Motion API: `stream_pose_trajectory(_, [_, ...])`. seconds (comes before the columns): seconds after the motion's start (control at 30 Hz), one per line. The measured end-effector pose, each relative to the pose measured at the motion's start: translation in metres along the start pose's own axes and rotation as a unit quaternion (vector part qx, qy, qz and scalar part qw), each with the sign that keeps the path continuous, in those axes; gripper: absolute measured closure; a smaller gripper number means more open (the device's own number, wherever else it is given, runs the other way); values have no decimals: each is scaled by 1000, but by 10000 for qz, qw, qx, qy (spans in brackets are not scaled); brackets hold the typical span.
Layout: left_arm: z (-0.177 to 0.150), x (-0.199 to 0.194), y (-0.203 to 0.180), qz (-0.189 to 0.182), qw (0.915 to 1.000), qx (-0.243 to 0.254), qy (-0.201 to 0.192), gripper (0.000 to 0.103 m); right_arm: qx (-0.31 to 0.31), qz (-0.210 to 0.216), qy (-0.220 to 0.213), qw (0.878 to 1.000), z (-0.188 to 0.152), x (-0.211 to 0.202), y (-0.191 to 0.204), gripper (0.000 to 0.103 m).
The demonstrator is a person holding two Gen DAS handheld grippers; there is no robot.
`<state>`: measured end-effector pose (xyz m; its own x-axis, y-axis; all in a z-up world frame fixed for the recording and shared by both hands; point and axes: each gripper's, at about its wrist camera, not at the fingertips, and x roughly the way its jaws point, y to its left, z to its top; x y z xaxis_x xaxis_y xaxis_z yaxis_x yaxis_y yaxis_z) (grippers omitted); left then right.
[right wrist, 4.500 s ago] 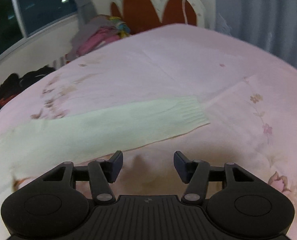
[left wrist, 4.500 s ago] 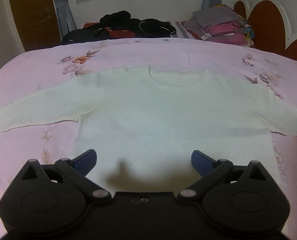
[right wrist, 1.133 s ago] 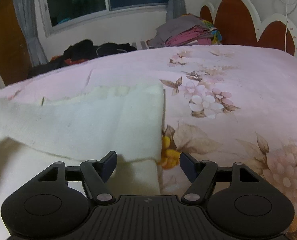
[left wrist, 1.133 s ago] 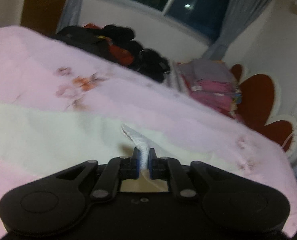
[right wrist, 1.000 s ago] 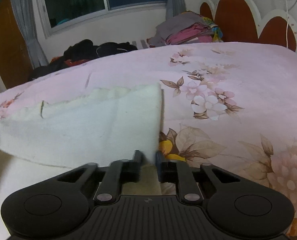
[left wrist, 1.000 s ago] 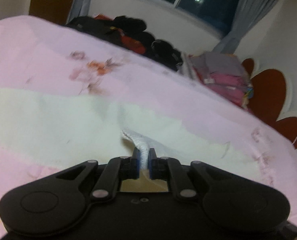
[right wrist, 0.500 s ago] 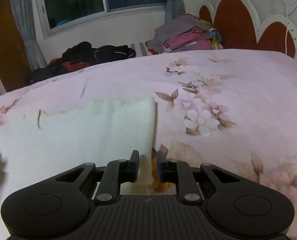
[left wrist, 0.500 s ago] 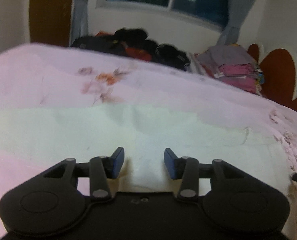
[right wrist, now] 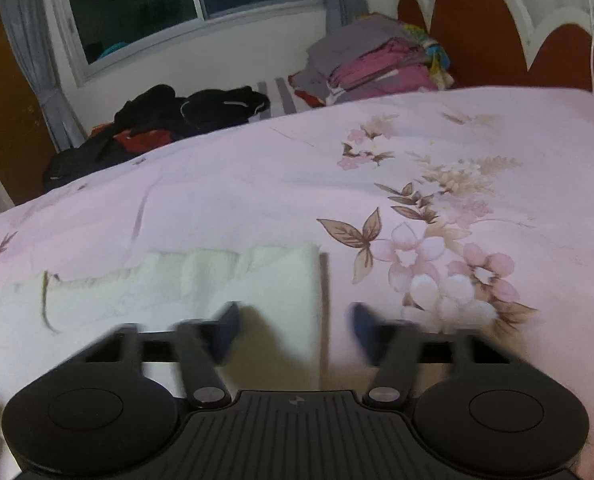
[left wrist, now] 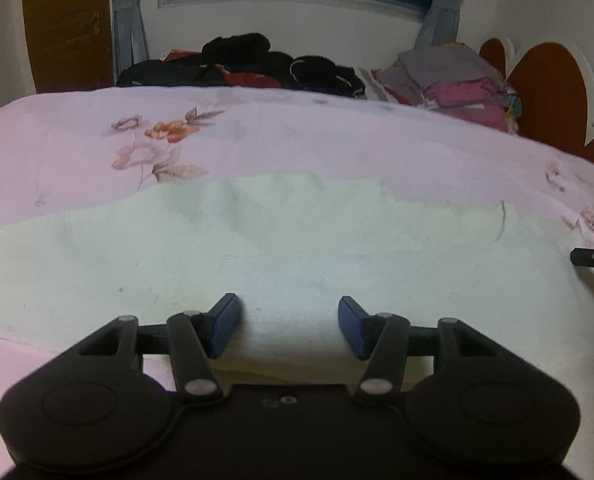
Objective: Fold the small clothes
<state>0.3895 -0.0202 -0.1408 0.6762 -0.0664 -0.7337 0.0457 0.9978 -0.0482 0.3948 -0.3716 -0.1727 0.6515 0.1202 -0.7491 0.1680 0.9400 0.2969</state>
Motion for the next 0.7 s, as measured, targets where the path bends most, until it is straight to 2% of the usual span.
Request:
stream_pose_trajectory(0.07, [-1,0,0,11,10000,9,-26,46,-42,-31,-6,10000,0,2,3,77])
stream_pose_trajectory(0.1, [-1,0,0,11,10000,-7,-23,46,-213,-101,-35,9997,0,2,7,82])
stream_pose_trajectory(0.17, [1,-2,-1,16,10000,-40,8,45,-550,-460,-133,9973,-4,2,10,89])
stream_pose_trajectory(0.33, [0,0,1,115,9999,24,39,42,-618,-752,-188,9951,-5,3,9,88])
stream_pose_trajectory(0.4, [1,-4,6,29,9998,-143,123,41,-424,-828,-235,9954,-5,-1,7,88])
stream_pose_trajectory(0.5, [1,-11,14,-21,9995,-251,172,37,-473,-776,-311,9954,-10,-15,15,88])
stream_pose_trajectory(0.7, [-4,-29,28,-78,9992,-339,198,34,-682,-78,-349,9970,-27,-46,59,88])
